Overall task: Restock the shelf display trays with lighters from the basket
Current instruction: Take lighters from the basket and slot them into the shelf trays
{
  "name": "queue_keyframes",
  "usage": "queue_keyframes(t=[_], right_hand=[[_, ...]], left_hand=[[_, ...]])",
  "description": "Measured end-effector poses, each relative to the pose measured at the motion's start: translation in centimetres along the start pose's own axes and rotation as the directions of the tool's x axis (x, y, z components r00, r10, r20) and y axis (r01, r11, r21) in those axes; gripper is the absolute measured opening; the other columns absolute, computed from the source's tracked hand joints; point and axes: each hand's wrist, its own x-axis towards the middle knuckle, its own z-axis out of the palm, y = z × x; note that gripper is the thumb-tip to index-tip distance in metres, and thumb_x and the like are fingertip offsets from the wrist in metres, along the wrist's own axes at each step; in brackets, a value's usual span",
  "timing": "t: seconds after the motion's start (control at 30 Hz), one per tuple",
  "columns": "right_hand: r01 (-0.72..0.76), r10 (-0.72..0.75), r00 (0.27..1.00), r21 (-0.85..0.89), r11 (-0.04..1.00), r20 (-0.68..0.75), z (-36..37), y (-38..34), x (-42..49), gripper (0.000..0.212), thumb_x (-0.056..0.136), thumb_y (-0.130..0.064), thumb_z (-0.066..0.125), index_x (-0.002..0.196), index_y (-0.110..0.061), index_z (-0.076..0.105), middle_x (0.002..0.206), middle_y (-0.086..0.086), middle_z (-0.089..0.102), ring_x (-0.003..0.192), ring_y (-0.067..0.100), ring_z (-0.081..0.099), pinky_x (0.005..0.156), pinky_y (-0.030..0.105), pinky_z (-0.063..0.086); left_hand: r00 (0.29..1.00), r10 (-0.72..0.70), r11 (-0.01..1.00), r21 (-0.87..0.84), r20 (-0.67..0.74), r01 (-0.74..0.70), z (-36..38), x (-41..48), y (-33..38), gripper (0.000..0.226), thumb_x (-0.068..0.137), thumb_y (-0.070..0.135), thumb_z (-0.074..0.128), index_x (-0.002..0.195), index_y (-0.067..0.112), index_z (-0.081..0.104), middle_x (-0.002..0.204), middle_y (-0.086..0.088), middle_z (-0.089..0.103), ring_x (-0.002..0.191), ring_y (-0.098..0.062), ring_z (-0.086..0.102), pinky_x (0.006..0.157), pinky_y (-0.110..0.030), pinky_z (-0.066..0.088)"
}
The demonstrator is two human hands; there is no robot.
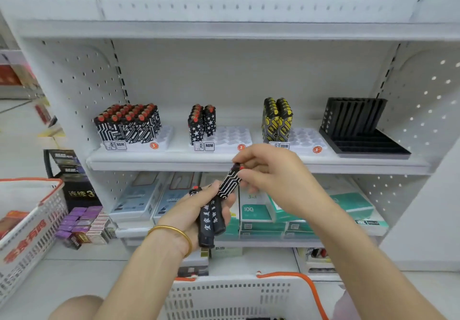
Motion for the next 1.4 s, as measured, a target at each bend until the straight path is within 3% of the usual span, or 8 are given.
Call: queue_keyframes(t=[0.13,0.33,0.47,0.6,0.8,0.97,1.17,1.4], right_hand=[[0.015,-0.015,1.000,0.009,1.000,0.028,0.5,-0.7,1.7,0.025,0.086,0.003,0.058,0.093,-0.021,0.063,0.079,-0.001,0.064,0.067,0.027,0.065,0.061,0.028,0.054],[0.018,-0.018,1.000,0.043,0.999,0.017,0.9,-1.3,2.6,0.022,0.088,0.001,0.056,0.101,-0.016,0.063,0.085,0.007,0.067,0.067,0.011,0.064,0.057,0.025,0.054],[0.049,-0.049,0.999,0.010,0.999,0.013,0.9,-1.7,3.2,0.024,0.085,0.001,0.061,0.096,-0.021,0.063,0.085,0.005,0.066,0.063,0.008,0.064,0.053,0.025,0.051],[0.107,-0.105,0.992,0.021,0.994,-0.076,0.0,-2.4,4.7,0.028,0.085,0.003,0.058,0.096,-0.023,0.062,0.089,0.012,0.064,0.063,0.009,0.061,0.051,0.029,0.052],[0.127,-0.133,0.982,-0.049,0.991,-0.133,-0.2,-2.8,6.7,0.028,0.086,-0.001,0.059,0.090,-0.028,0.061,0.093,0.015,0.062,0.067,0.016,0.053,0.057,0.044,0.056],[0.094,-0.185,0.951,-0.340,0.936,-0.246,-0.3,-3.5,9.0,0.023,0.088,-0.006,0.056,0.107,-0.016,0.063,0.094,-0.003,0.058,0.093,0.018,0.057,0.087,0.035,0.048],[0.046,-0.208,0.940,-0.506,0.861,-0.270,-0.5,-3.0,12.3,0.031,0.087,0.004,0.046,0.109,-0.012,0.059,0.107,0.012,0.061,0.094,0.029,0.057,0.081,0.037,0.050],[-0.050,-0.053,0.987,-0.599,0.799,-0.153,-0.9,-2.8,15.8,0.033,0.088,0.007,0.041,0.115,-0.004,0.056,0.114,0.015,0.059,0.093,0.028,0.056,0.078,0.029,0.044]], left_hand=[[1.000,0.017,0.999,-0.041,0.010,-0.017,-0.4,-0.5,1.0,0.043,0.072,0.014,0.063,0.113,0.002,0.057,0.077,-0.016,0.069,0.058,-0.018,0.069,0.040,-0.019,0.049],[0.998,0.019,0.998,-0.058,0.056,-0.016,-0.4,-0.7,1.6,0.044,0.070,0.014,0.063,0.110,-0.003,0.059,0.082,-0.017,0.066,0.050,-0.018,0.065,0.041,-0.019,0.050],[0.998,0.031,0.996,-0.082,0.062,-0.026,-0.4,-0.5,1.8,0.040,0.068,0.014,0.065,0.104,-0.002,0.061,0.083,-0.017,0.068,0.058,-0.019,0.068,0.043,-0.020,0.051],[0.998,0.036,0.995,-0.089,0.053,-0.031,-0.4,-0.1,2.0,0.020,0.070,0.009,0.063,0.089,0.001,0.062,0.080,-0.016,0.069,0.061,-0.018,0.068,0.046,-0.024,0.053],[0.993,-0.073,0.985,-0.147,0.090,0.086,-0.9,-0.1,2.2,0.015,0.083,-0.004,0.046,0.094,0.001,0.055,0.081,-0.017,0.071,0.058,-0.019,0.068,0.050,-0.025,0.053],[0.994,-0.030,0.999,0.048,0.103,0.025,-1.6,0.7,1.7,0.033,0.064,-0.008,0.058,0.094,0.004,0.063,0.095,-0.016,0.072,0.071,-0.018,0.070,0.056,-0.031,0.056],[0.991,-0.050,0.991,0.127,0.126,0.034,-1.5,0.9,1.5,0.031,0.065,-0.007,0.062,0.095,-0.001,0.062,0.098,-0.018,0.072,0.072,-0.019,0.069,0.058,-0.032,0.057],[0.993,-0.048,0.990,0.135,0.112,0.033,-1.3,1.1,1.6,0.040,0.065,-0.007,0.063,0.104,-0.003,0.058,0.098,-0.018,0.072,0.069,-0.019,0.069,0.056,-0.032,0.057]])
